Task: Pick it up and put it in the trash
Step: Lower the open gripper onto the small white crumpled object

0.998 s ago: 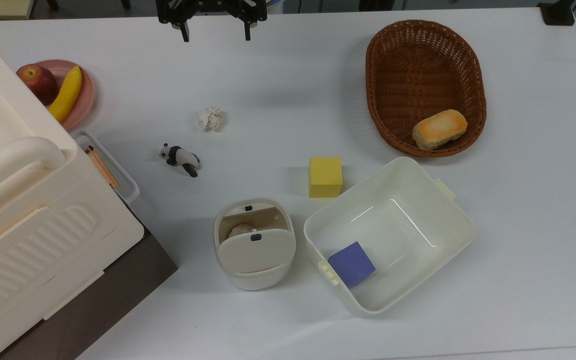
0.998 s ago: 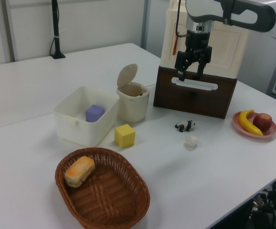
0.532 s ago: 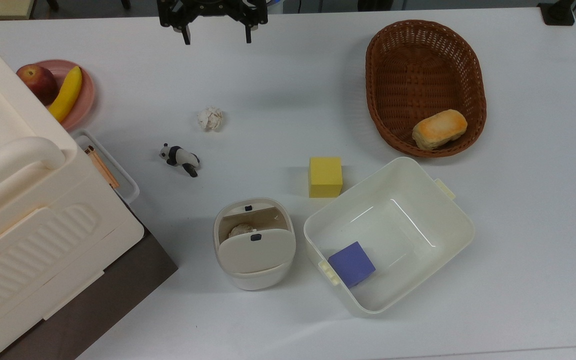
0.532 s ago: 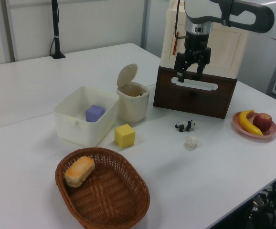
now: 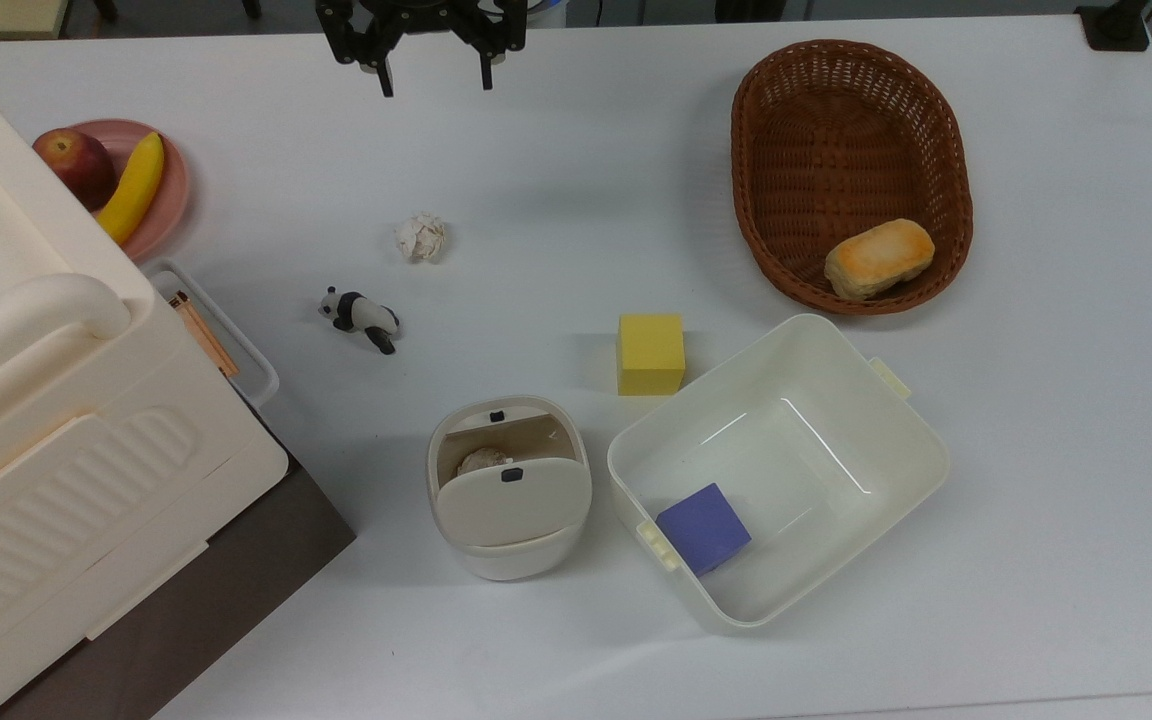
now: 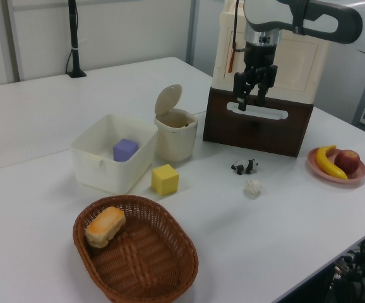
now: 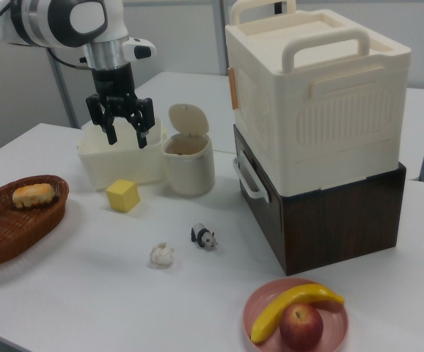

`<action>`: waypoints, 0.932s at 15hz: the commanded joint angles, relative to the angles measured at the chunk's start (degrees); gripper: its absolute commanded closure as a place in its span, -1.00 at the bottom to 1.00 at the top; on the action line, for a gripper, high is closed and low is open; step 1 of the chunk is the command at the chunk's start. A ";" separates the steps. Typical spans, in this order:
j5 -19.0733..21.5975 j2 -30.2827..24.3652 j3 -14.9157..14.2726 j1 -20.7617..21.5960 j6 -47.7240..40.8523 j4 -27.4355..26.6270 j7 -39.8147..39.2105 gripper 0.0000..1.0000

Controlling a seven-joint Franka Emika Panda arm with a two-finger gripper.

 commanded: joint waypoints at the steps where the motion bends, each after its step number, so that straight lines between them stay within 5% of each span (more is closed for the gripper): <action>1: 0.16 0.94 -0.29 0.22 1.28 -0.90 -1.60 -0.65; 7: -6.15 5.60 -0.20 0.40 2.94 -6.95 -7.05 -0.65; 14: -7.48 6.31 -0.29 -1.27 14.90 -17.24 -8.01 -0.65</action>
